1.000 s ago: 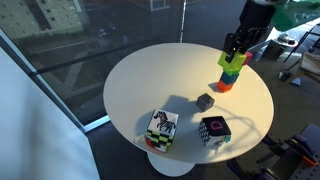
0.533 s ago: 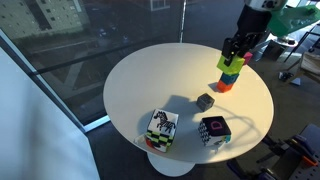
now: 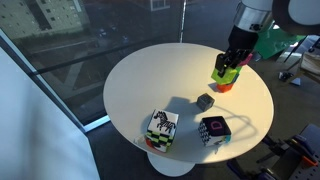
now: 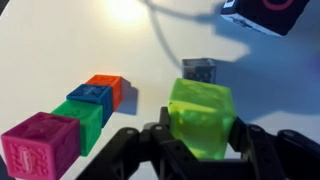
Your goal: Put the yellow cube on the black cube
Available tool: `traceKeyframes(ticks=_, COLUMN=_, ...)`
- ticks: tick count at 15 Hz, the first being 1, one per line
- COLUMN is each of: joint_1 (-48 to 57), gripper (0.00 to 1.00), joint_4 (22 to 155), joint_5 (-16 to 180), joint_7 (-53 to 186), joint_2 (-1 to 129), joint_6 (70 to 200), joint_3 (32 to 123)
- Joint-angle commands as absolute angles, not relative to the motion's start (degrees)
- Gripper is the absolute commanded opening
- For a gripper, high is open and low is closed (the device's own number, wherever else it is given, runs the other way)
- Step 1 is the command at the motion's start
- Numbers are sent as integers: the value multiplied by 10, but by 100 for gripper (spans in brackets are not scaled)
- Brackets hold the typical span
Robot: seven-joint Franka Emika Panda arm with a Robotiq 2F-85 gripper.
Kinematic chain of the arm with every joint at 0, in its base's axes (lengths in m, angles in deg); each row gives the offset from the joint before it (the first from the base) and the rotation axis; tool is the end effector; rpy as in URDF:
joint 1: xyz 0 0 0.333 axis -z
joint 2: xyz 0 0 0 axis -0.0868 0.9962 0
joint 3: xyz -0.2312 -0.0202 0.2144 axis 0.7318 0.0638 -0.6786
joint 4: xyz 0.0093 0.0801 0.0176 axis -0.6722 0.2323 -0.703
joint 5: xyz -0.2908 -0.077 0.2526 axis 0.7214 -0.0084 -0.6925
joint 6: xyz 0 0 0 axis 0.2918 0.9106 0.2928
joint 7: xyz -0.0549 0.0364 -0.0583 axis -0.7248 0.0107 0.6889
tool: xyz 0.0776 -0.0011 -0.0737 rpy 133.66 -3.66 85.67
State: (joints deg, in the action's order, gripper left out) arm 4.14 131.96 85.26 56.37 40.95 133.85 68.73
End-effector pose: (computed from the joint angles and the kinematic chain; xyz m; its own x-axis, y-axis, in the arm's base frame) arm 0.4876 0.0430 0.3718 0.9925 -0.0916 0.0810 -0.0976 -0.9925 0.0734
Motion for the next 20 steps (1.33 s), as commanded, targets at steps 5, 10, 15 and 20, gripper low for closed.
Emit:
traceKeyframes(ticks=5, joint_1=29, gripper=28, joint_4=1338, joint_5=923, joint_7=503, joint_2=438, joint_6=1401, joint_3=677)
traceKeyframes(ticks=10, joint_1=22, gripper=28, joint_4=1340, joint_5=965, joint_7=467, joint_2=459, joint_6=1420, joint_3=676)
traceKeyframes(ticks=15, joint_1=16, gripper=28, joint_4=1338, joint_5=1004, joint_7=433, joint_2=480, joint_6=1430, joint_3=681)
traceKeyframes(ticks=20, joint_1=11, gripper=28, joint_4=1335, joint_5=1023, joint_7=411, joint_2=500, joint_6=1440, joint_3=685)
